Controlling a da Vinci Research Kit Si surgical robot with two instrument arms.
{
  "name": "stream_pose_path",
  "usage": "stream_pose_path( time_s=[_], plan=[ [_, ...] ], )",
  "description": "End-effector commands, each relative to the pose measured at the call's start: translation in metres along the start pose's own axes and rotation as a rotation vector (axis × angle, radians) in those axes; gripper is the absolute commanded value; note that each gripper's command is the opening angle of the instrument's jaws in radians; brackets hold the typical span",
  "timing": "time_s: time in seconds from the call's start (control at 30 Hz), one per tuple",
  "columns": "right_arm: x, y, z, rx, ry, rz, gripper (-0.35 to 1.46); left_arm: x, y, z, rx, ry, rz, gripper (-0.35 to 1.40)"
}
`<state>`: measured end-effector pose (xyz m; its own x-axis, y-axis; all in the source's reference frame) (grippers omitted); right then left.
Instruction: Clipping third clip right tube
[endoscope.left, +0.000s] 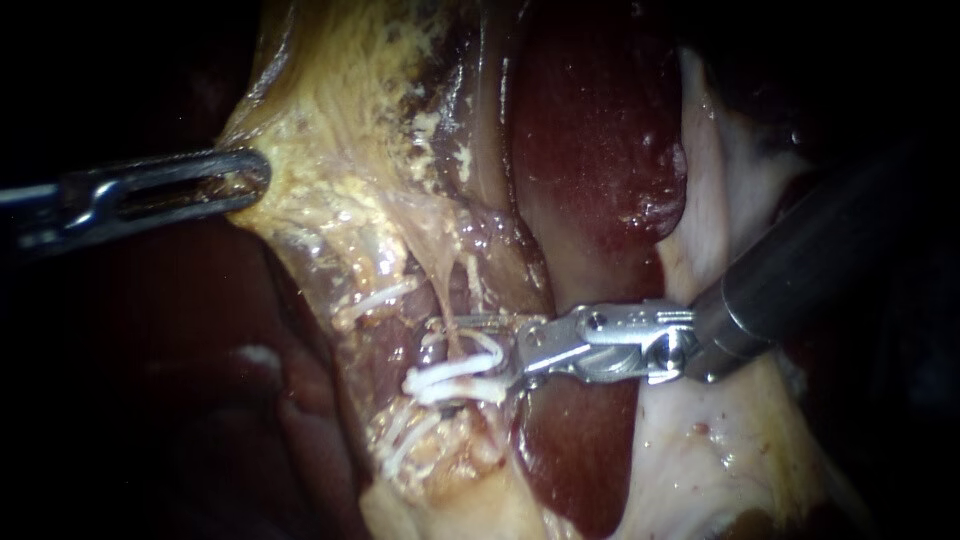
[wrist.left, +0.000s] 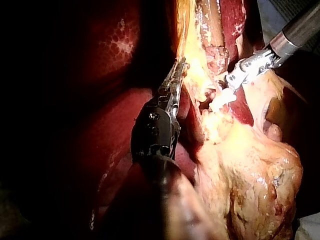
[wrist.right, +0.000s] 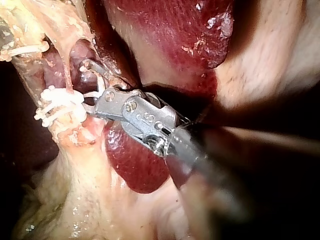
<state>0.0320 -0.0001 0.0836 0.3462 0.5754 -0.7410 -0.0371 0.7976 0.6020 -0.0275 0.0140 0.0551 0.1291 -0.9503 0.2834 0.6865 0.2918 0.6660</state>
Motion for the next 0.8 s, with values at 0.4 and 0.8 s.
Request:
stream_pose_path(
  time_s=[0.4,0.8],
  plan=[
    [0.0014,0.0006,-0.0033,0.018,0.0,0.017,0.49,0.0,0.0001,-0.0001,0.0,0.0,0.0,-0.35],
    [0.0029,0.0014,-0.0075,0.04,0.0,-0.088,0.49,0.0,0.0001,-0.0001,0.0,0.0,0.0,-0.35]
  ],
)
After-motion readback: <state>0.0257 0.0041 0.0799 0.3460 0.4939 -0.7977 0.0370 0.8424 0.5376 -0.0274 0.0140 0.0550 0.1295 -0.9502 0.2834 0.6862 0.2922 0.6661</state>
